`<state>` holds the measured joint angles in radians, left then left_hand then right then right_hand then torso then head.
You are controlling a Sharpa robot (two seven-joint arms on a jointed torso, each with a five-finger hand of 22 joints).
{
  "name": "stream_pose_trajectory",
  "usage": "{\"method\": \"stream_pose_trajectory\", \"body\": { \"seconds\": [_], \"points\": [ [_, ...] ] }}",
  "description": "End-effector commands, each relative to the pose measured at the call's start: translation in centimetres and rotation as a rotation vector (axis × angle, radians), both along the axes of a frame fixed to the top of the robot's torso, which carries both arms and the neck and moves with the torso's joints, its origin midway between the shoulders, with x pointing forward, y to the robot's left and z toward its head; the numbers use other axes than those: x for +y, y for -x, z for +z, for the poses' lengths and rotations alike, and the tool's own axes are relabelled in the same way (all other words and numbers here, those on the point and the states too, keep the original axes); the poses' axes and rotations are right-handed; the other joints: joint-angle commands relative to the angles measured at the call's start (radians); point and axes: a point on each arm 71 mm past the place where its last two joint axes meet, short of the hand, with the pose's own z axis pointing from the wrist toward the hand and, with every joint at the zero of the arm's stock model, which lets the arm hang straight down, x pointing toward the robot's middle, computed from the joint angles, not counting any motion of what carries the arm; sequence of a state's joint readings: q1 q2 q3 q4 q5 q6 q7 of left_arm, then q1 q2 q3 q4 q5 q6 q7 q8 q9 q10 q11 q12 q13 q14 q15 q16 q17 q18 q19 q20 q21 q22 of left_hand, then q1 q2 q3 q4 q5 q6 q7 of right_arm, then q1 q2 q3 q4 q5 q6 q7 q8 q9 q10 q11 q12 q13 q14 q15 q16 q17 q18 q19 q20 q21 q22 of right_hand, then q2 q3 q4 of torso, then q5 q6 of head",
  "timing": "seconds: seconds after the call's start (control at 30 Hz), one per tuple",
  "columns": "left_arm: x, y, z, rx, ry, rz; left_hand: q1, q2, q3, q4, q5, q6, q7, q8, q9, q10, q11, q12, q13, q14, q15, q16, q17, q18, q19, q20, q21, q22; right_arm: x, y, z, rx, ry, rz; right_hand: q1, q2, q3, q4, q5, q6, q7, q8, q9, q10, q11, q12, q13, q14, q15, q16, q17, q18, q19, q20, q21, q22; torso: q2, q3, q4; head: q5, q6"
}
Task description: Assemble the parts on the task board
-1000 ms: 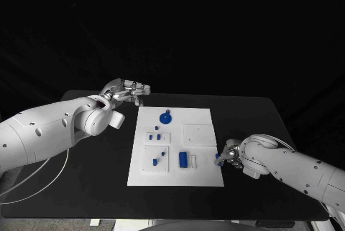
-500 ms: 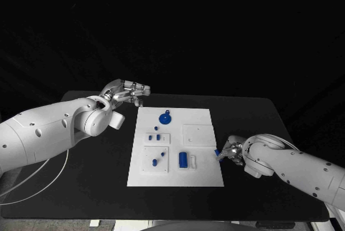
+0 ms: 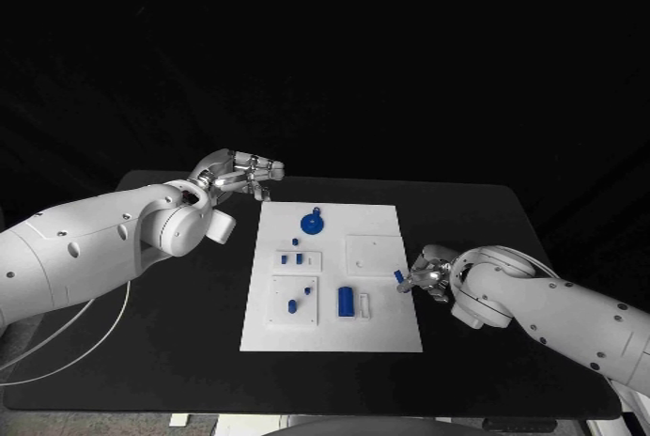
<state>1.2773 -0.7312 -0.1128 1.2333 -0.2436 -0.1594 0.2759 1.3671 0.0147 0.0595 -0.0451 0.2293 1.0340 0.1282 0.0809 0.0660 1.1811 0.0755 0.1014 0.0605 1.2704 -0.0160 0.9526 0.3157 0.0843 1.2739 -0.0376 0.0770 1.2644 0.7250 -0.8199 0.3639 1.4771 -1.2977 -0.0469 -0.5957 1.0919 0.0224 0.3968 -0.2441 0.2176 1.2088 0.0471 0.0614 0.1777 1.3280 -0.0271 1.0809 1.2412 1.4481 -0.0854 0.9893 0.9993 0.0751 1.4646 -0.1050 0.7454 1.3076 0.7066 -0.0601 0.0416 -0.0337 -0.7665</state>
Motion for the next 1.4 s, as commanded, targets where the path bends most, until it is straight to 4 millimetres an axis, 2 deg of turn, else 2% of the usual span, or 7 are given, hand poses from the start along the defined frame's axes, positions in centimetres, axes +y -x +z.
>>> {"method": "stream_pose_trajectory", "body": {
  "seconds": [0.03,0.37,0.47,0.77,1.4],
  "points": [
    [-0.3,0.1,0.0,0.0,0.008,-0.018,0.005,0.005,0.001,0.007,0.003,-0.005,0.0,-0.001,0.001,-0.008,0.002,0.002,0.0,0.002,0.003,-0.002,0.001,-0.007,0.007,0.003,-0.003,0.0,1.4,0.4,0.0,0.053,-0.052,0.022,0.029,0.023,-0.021,0.007,0.011,0.004,-0.001,0.002,0.016,0.008,-0.006,0.002,0.001,0.001,-0.002,0.005,-0.002,-0.007,0.055,-0.004,0.003,0.008,0.0,-0.0006,-0.0003,0.001,0.0],
    [-0.5,0.0,0.0,0.002,0.009,-0.022,0.004,0.005,0.001,0.009,0.003,-0.006,0.0,-0.001,0.001,-0.008,0.002,0.003,0.0,0.002,0.003,-0.002,0.001,-0.007,0.007,0.003,-0.003,-0.001,4.2,1.2,-1.0,0.152,-0.085,0.087,0.015,0.032,-0.094,0.045,0.018,0.002,-0.007,0.002,0.004,0.003,-0.008,-0.002,0.0,0.0,-0.003,0.003,-0.003,-0.01,0.054,-0.005,-0.01,0.004,0.0,-0.001,0.0013,0.004,-0.003],
    [-0.5,0.0,0.0,0.002,0.008,-0.022,0.004,0.005,0.001,0.009,0.003,-0.006,0.0,-0.001,0.001,-0.008,0.002,0.003,0.0,0.002,0.003,-0.002,0.001,-0.007,0.007,0.003,-0.003,-0.001,4.9,1.3,-1.3,0.168,-0.089,0.105,0.01,0.035,-0.114,0.058,0.01,0.005,-0.009,0.002,-0.003,0.003,-0.009,-0.002,0.001,0.0,-0.004,0.002,-0.004,-0.01,0.054,-0.006,-0.012,0.004,0.001,0.0001,0.0009,0.005,-0.004],
    [-0.5,0.0,0.0,0.004,0.009,-0.025,0.003,0.006,0.001,0.013,0.003,-0.006,0.0,-0.001,0.001,-0.009,0.002,0.003,0.0,0.002,0.004,-0.002,0.0,-0.007,0.007,0.003,-0.003,-0.002,6.6,1.6,-2.3,0.198,-0.1,0.145,-0.015,0.04,-0.151,0.095,-0.008,0.015,-0.013,0.002,-0.017,0.005,-0.012,-0.002,0.001,0.0,-0.005,0.001,-0.003,-0.011,0.054,-0.008,-0.018,0.002,0.0,0.0001,-0.0002,0.004,-0.004],
    [-0.6,0.0,0.0,0.007,0.01,-0.029,0.002,0.006,0.001,0.016,0.003,-0.007,0.0,-0.001,0.001,-0.01,0.003,0.003,0.0,0.002,0.004,-0.002,0.0,-0.008,0.007,0.003,-0.004,-0.003,6.9,1.3,-3.1,0.2,-0.086,0.134,-0.012,0.042,-0.159,0.101,-0.002,0.019,-0.014,0.002,-0.023,0.005,-0.014,-0.003,0.001,0.0,-0.007,0.0,-0.002,-0.012,0.055,-0.009,-0.018,0.001,0.0,0.0003,-0.0006,0.006,-0.005]
  ]
}}
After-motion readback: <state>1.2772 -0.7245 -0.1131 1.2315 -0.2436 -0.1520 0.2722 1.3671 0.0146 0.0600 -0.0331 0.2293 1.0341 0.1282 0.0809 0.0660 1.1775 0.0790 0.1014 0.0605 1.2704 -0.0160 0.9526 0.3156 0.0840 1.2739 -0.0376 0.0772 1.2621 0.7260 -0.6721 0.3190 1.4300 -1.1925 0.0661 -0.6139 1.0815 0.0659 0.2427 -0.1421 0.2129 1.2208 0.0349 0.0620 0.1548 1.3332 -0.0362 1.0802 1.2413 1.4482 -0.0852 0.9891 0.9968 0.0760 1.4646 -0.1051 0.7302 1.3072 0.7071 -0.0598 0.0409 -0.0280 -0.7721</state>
